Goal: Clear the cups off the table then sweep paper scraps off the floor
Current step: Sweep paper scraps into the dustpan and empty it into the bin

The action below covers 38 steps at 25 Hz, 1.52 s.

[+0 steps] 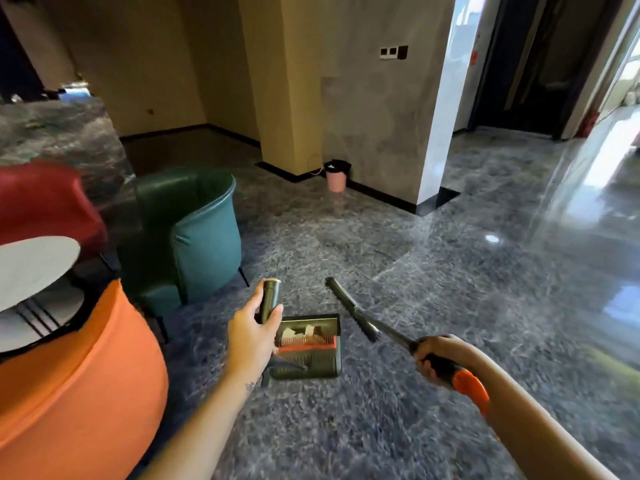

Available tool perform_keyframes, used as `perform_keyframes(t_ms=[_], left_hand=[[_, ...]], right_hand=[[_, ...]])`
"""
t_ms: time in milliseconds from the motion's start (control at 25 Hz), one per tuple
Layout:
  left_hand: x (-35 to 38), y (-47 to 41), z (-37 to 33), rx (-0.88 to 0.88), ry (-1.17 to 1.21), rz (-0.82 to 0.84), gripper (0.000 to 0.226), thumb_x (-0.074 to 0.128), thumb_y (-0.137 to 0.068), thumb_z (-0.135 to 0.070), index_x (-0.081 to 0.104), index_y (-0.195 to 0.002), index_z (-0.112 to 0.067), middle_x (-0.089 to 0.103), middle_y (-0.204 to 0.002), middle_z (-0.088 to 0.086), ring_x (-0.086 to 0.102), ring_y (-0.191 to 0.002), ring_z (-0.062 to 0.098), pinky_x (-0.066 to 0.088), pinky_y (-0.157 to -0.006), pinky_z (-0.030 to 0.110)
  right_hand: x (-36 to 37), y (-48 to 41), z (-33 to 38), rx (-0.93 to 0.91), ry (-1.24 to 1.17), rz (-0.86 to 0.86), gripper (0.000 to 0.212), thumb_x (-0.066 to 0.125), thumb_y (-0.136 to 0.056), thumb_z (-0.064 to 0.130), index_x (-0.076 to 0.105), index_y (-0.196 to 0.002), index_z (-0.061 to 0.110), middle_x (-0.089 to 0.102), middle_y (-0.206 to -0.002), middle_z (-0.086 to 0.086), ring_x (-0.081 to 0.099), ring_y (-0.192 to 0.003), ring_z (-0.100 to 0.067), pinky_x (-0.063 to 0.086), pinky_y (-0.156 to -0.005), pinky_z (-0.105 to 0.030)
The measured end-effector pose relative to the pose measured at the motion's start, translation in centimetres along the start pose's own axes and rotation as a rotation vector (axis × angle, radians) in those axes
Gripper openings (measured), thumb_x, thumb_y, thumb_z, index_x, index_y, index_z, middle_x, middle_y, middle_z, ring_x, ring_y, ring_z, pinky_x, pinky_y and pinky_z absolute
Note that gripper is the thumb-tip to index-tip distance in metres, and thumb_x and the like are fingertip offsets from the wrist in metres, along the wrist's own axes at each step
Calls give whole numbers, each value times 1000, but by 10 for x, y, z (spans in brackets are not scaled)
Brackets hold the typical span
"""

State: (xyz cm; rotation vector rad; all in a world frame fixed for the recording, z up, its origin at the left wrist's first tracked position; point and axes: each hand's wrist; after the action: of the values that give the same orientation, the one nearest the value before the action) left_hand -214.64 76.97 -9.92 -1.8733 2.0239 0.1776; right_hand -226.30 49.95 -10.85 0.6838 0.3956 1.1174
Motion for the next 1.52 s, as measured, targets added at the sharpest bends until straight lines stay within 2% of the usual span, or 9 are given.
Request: perform_keyframes(t_ms=[160,320,520,600,720,1000,1160,1360,1520], left_hand=[[52,-173,-8,2,-17,32,54,61,-91,-14,43,-141,-19,58,-76,9,49,-35,11,46,-38,27],[108,-325,-1,-18,-68,30,55,60,-91,-16,41,-143,-21,63,-92,30,49,-39,12,45,-38,23],[200,-541,54,-83,-36,-30,57,61,-91,-16,39,-143,-19,64,-96,29,52,-44,15,53,-44,33],[228,-628,58,-113,-42,-43,57,62,-91,-16,40,-143,-18,64,-83,24,57,-48,26,56,-51,40],[253,-752,52,-146,-7,-64,56,63,-90,-15,42,-142,-19,57,-65,11,50,-39,19,52,-44,34],[312,-1028,85,-122,-11,-40,54,63,-90,-15,44,-141,-21,59,-71,15,45,-34,12,53,-43,38],[345,-1222,114,-89,0,11,54,63,-90,-14,45,-141,-22,63,-82,23,47,-36,9,49,-39,28],[386,-1436,110,-31,-23,87,53,64,-89,-12,47,-138,-27,54,-59,-2,41,-32,8,46,-34,29],[441,-1598,118,21,-52,103,53,65,-88,-13,48,-138,-22,70,-91,5,64,-58,27,56,-54,40]], right_hand=[[-2,-123,127,11,-8,-3,31,44,-85,-7,48,-55,-3,46,-46,-14,42,-26,-14,34,-29,-14],[-4,-241,227,32,-46,-9,30,43,-85,-10,47,-56,-2,45,-44,-14,40,-24,-16,32,-28,-14],[3,-445,366,53,-14,-1,30,42,-84,-13,47,-57,-2,44,-51,-14,41,-24,-15,32,-28,-13],[6,-513,433,74,-1,26,31,42,-85,-12,47,-56,-2,45,-44,-13,41,-23,-15,32,-28,-13],[7,-605,529,80,-35,43,32,41,-87,-10,47,-57,-3,45,-37,-13,43,-23,-16,33,-27,-14],[53,-814,724,169,74,21,28,42,-91,-9,43,-65,2,45,-30,-5,42,-22,-9,34,-27,-15],[73,-949,826,138,-44,19,28,38,-93,-8,46,-67,-2,44,-35,-11,44,-23,-14,33,-26,-12],[103,-1070,971,192,-126,-16,28,41,-93,-5,44,-66,0,46,-32,-9,44,-21,-12,33,-25,-12],[106,-1187,1061,216,-245,-25,27,41,-92,-4,45,-66,-2,45,-37,-13,44,-22,-15,34,-26,-11]])
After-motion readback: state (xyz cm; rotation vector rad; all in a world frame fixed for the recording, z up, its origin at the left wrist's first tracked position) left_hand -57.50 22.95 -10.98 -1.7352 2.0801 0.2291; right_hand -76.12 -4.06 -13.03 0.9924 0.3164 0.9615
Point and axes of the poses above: each hand's wrist, its own y-axis away from the middle knuckle, its own x-axis out of the palm, z = x × y
